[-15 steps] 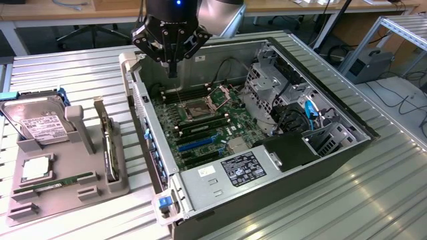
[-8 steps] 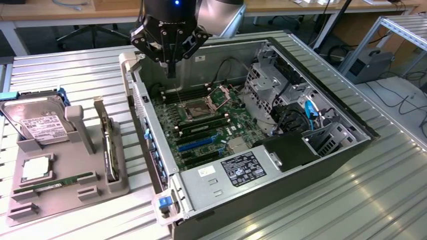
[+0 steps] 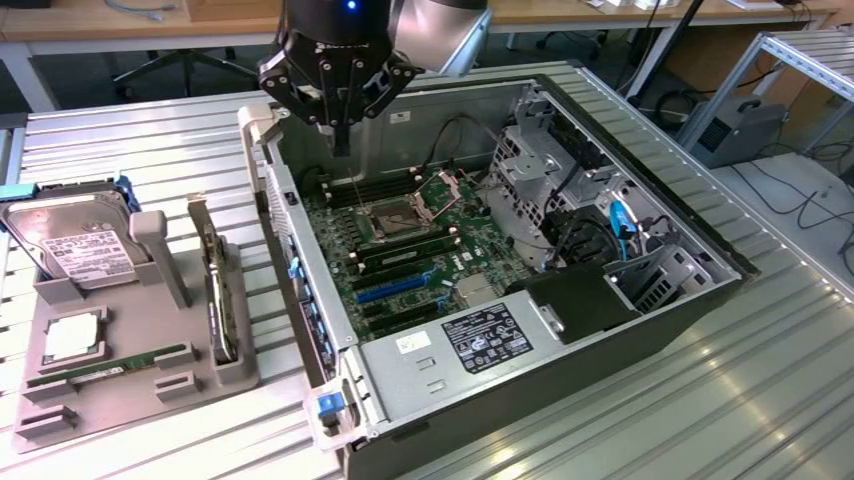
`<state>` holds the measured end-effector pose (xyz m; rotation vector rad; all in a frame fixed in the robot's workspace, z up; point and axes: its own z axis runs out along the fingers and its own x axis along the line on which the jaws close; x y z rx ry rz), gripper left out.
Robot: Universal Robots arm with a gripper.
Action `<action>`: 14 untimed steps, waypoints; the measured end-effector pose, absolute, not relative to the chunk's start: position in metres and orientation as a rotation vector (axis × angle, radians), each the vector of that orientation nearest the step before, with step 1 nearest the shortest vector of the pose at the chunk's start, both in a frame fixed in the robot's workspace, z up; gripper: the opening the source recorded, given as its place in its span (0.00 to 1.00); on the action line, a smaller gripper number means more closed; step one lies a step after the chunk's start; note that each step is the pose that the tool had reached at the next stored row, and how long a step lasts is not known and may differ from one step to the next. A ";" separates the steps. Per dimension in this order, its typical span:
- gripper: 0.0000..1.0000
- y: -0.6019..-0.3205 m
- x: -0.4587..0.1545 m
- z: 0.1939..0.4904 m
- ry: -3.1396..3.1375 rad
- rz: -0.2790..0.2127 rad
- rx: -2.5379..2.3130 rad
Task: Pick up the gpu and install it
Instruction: 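Reach for the gpu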
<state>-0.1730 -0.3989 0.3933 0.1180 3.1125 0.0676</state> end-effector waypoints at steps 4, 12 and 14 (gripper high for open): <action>0.11 -0.399 -0.174 0.393 3.113 0.068 0.118; 0.11 -0.399 -0.176 0.393 3.112 0.068 0.118; 0.11 -0.399 -0.177 0.393 3.112 0.068 0.118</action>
